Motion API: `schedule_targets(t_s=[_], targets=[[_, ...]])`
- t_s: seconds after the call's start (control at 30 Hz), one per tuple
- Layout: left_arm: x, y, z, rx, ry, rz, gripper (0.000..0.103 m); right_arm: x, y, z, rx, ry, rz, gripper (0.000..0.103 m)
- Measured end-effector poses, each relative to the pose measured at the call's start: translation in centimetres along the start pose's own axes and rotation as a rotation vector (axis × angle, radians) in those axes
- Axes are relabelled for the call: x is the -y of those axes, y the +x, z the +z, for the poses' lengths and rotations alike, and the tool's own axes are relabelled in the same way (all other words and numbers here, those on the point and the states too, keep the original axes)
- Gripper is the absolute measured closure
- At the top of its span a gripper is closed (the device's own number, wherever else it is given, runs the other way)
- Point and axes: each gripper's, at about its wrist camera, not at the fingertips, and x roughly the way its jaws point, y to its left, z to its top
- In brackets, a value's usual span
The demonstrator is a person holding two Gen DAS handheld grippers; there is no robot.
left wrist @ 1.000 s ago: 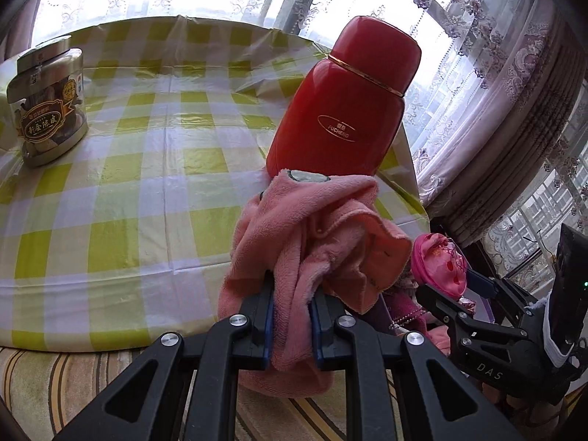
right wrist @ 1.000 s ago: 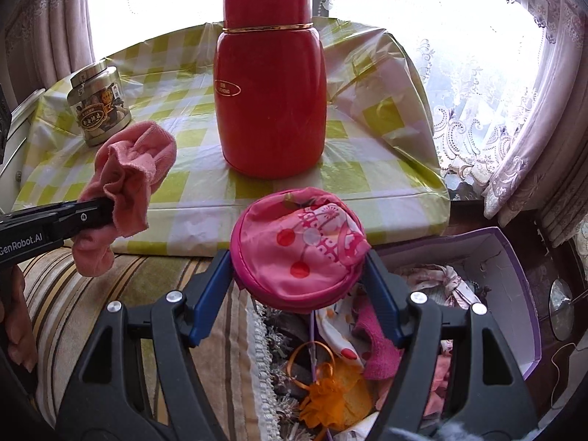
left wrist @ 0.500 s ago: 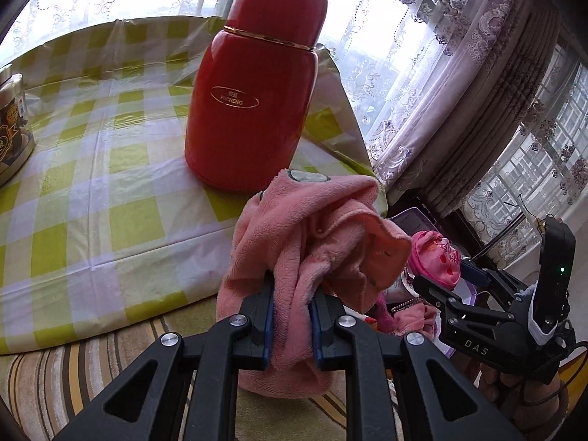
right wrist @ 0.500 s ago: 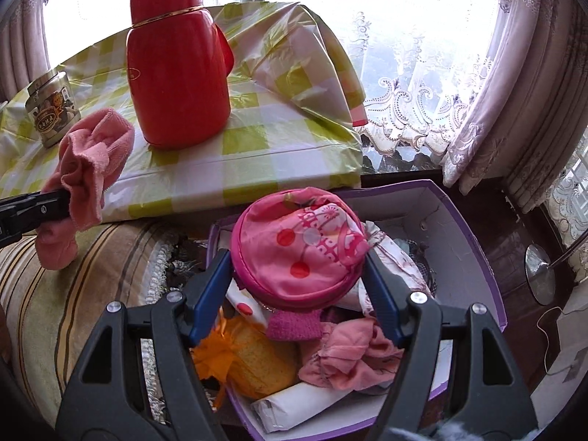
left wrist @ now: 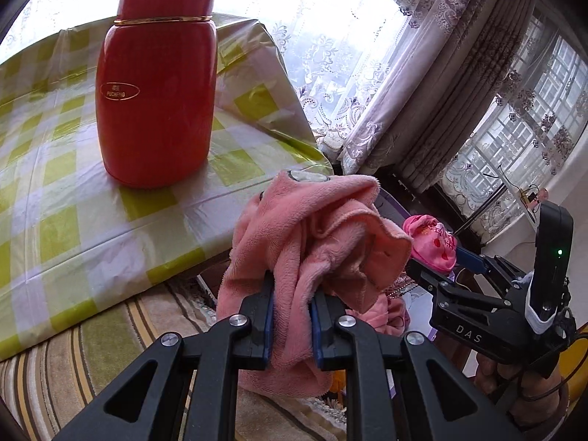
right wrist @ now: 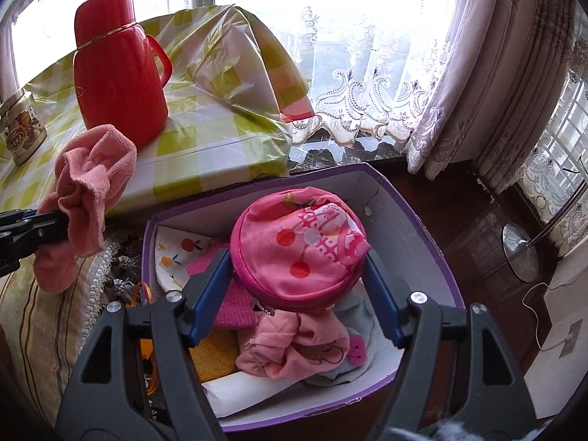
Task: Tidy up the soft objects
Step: 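Carry the fleece hat and coin purse into the white box and release both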
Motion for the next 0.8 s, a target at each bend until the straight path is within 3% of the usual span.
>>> schedule_targets(t_s=[0.53,0.63,0.7,0.8], targets=[[2.6,3.1,1.0,-0.031,0.001,-0.060,0.086,3.2,0.2,0.9,0.019,0.058,-0.078,0.028],[2.9,3.6,1.2,-0.041,-0.005,-0.088,0.078,3.5,0.0,1.2,0.023,0.071,-0.093,0.027],[2.8,4.0,1.2,-0.053,-0.018,-0.095,0.060,3.4,-0.2,1.4,0.019,0.072,-0.103,0.026],[2.2,3.8,1.2,-0.052,-0.049,-0.099,0.045,3.3,-0.5,1.4,0.004,0.080,-0.112,0.024]])
